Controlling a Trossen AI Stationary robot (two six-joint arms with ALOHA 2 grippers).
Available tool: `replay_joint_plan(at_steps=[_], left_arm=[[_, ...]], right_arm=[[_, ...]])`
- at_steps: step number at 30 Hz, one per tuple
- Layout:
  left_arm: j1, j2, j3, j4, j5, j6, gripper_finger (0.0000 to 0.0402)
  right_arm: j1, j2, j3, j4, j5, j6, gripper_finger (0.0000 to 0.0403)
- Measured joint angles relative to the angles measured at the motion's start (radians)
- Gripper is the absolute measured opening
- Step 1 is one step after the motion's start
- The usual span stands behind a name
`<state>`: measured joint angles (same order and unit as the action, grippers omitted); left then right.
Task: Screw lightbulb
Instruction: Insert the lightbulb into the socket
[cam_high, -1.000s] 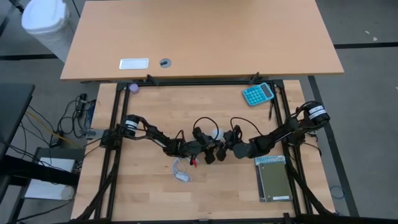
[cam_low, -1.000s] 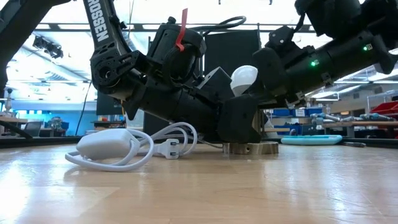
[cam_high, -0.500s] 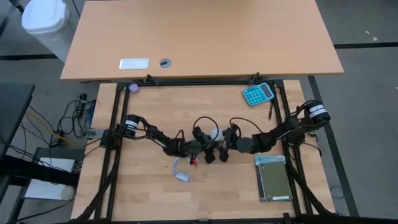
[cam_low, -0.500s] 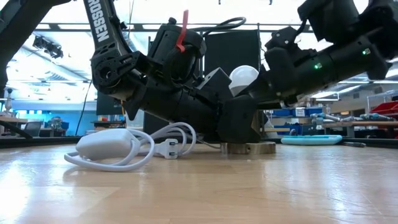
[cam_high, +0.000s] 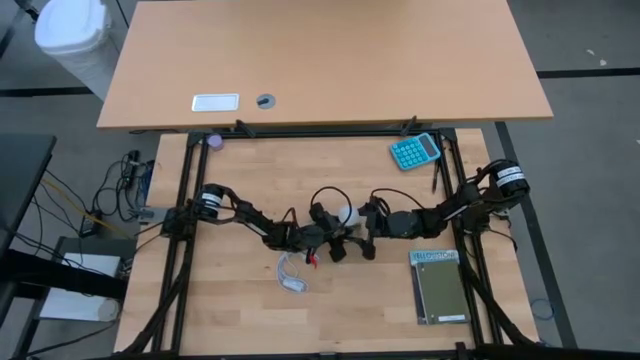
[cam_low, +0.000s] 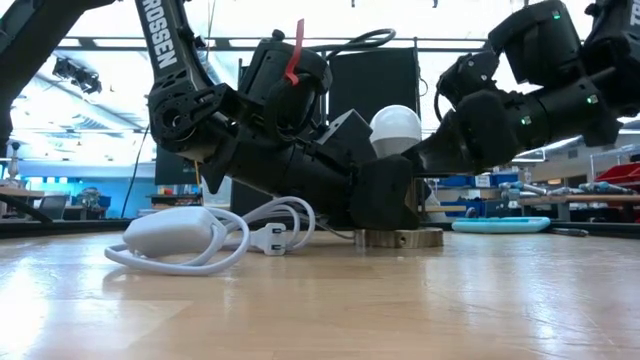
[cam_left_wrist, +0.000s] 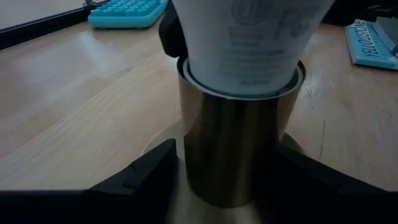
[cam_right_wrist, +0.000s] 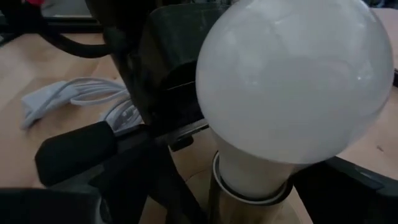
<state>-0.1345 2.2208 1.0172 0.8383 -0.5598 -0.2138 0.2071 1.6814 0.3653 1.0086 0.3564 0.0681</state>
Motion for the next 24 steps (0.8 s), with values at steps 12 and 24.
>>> replay_joint_plan(at_steps=[12, 24], left_arm=[[0.001, 0.002, 0.000, 0.008, -0.077, -0.019, 0.0268], [0.002, 0.002, -0.001, 0.007, -0.049, -0.021, 0.0268]], right_arm=[[-0.057, -0.090, -0.094, -0.043, -0.128, -0.022, 0.0345], [-0.247, -0.130, -0.156, 0.028, -0.398, -0.063, 0.0345]])
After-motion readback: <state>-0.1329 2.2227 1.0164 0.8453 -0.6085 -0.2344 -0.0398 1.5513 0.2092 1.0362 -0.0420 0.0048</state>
